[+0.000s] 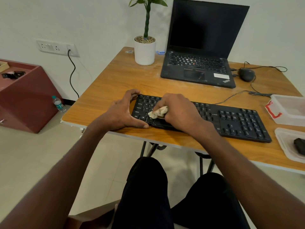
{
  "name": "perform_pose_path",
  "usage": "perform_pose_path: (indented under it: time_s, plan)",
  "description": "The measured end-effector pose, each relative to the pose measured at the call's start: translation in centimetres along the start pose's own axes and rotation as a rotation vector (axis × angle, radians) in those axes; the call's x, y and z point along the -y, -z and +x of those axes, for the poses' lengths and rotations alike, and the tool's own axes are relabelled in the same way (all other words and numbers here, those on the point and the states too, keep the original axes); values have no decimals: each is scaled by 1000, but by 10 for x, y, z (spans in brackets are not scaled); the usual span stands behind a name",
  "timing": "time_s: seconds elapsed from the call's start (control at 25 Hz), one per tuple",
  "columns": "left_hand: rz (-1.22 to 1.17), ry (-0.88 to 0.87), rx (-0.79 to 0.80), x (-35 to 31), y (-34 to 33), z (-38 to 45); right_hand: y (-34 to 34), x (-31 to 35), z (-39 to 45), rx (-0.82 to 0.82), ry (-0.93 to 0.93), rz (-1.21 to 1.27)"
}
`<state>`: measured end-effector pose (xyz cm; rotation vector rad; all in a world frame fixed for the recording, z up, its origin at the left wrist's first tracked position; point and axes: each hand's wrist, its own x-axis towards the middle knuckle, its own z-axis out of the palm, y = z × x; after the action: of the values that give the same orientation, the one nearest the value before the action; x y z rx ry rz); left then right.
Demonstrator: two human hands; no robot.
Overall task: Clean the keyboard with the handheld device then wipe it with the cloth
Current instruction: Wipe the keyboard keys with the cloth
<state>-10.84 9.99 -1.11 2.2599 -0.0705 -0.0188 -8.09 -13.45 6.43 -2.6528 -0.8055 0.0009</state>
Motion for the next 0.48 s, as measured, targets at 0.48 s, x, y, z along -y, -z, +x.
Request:
perform_pose_path:
  time_s: [0.48]
  plan:
    - [-10, -7, 11, -1, 0, -1, 20, -54, 0, -15, -185, -166]
